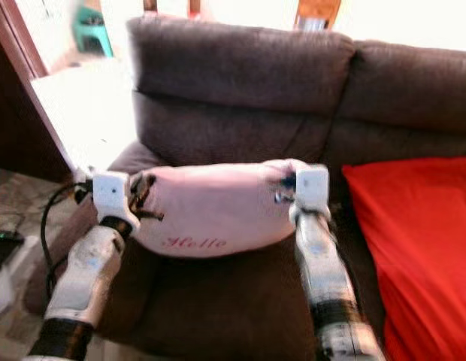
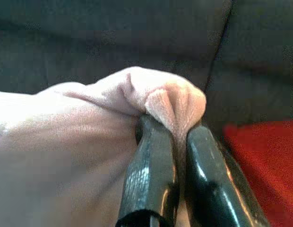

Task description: Move the pillow to the sofa from floor

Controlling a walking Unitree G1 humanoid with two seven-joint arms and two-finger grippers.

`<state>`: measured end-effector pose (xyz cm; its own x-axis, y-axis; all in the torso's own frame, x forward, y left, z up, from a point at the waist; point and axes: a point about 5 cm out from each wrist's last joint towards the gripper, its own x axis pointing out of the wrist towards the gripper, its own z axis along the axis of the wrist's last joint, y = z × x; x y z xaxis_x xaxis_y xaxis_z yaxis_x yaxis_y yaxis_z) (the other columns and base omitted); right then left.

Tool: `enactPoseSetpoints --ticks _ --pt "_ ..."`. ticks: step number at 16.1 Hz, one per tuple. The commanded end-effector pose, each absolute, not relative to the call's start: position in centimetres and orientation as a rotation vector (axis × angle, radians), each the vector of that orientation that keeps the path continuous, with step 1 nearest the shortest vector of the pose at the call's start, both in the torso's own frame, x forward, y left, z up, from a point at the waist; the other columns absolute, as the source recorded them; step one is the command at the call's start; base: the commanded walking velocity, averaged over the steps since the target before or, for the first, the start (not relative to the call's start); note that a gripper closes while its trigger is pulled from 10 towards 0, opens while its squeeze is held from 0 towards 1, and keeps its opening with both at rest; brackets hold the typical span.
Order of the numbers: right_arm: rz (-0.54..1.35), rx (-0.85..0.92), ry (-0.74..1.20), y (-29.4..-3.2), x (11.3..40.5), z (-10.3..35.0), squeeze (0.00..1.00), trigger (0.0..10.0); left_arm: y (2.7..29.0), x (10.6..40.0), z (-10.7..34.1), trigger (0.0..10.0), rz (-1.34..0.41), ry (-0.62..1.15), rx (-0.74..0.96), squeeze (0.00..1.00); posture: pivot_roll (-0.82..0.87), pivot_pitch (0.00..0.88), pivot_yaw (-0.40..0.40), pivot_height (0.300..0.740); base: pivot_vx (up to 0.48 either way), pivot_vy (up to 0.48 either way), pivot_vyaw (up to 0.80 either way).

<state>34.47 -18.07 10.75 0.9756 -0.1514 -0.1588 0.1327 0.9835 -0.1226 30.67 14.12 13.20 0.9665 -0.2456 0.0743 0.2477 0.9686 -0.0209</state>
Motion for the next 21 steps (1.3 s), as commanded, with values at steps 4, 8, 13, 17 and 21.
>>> enactPoseSetpoints --ticks 4,8,13,17,21 --pt "-0.075 -0.099 0.137 -16.1 38.9 14.5 0.0 10.0 11.8 29.8 14.7 10.0 -0.434 -0.075 -0.08 0.0 0.09 0.0 -0.096 0.74 0.0 0.0 0.0" --pt "0.014 -0.067 0.137 -14.2 40.1 16.0 0.0 10.0 10.6 28.9 14.6 10.0 -0.498 -0.053 -0.114 0.0 0.11 0.0 -0.116 0.74 0.0 0.0 0.0" --pt "0.213 -0.092 0.099 -9.9 41.0 18.1 0.73 10.0 11.0 28.4 14.6 10.0 -0.474 -0.036 -0.112 0.0 0.13 0.0 -0.134 0.74 0.0 0.0 0.0" --pt "0.225 -0.085 0.083 -9.8 41.0 18.3 1.0 10.0 11.3 28.3 14.5 10.0 -0.466 -0.016 -0.122 0.0 0.12 0.0 -0.127 0.74 0.0 0.0 0.0" --pt "0.166 -0.104 0.058 -10.7 41.3 18.9 0.0 10.0 11.8 28.8 14.6 10.0 -0.402 -0.017 -0.137 0.0 0.12 0.0 -0.124 0.74 0.0 0.0 0.0"
